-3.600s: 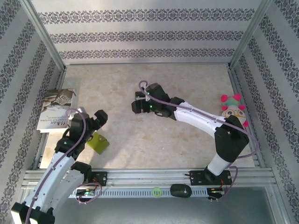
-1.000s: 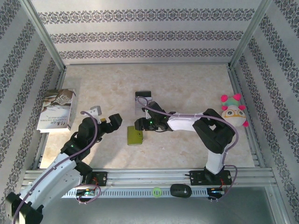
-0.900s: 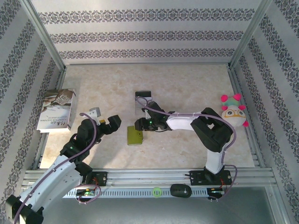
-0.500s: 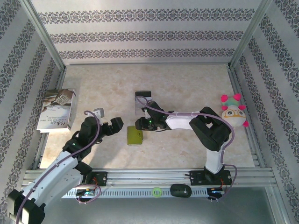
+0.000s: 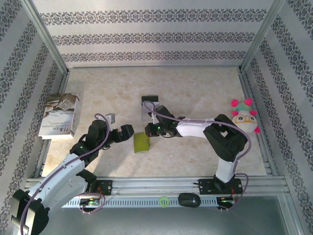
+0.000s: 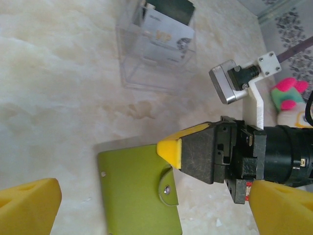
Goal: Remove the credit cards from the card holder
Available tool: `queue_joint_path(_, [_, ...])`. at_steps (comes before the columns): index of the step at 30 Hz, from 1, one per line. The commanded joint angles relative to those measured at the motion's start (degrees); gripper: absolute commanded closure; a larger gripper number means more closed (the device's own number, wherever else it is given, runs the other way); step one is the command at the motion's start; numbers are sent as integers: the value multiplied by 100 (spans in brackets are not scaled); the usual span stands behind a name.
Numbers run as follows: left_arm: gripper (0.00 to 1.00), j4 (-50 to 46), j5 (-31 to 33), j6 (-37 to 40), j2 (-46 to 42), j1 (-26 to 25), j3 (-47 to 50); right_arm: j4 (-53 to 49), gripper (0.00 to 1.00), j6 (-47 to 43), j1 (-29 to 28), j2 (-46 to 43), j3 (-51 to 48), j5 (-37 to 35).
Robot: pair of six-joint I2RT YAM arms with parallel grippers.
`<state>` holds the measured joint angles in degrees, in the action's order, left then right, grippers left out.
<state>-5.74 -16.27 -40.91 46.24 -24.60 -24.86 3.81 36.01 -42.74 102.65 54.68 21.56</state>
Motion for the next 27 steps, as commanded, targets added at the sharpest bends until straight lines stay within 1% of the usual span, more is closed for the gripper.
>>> queue_joint_path(1, [5, 673, -741, 141, 253, 73, -6, -191, 100, -507, 210, -541, -89, 244])
queue_joint_path(4, [9, 1148, -1286, 162, 644, 78, -16, -275, 100, -712, 338, -820, -139, 501])
queue_joint_path(7, [10, 2110, -1755, -60, 981, 73, 221, -276, 100, -753, 446, -1061, -200, 785])
queue_joint_path(10, [11, 3024, -2071, -257, 1298, 64, 390, -278, 100, -721, 580, -1278, -280, 1012])
queue_joint_path(18, [21, 4318, -2324, -384, 1917, 69, 506, -258, 100, -431, 1045, -2026, -439, 1823])
queue_joint_path(20, [22, 4841, -2400, -482, 1967, 62, 601, -228, 100, -304, 1122, -2202, -440, 1990])
queue_joint_path(22, [22, 5142, -2407, -511, 1935, 66, 658, -142, 100, -153, 1183, -2361, -440, 2147])
queue_joint_path(27, [21, 5204, -2423, -340, 1661, 61, 633, -27, 100, 187, 1244, -2673, -303, 2485])
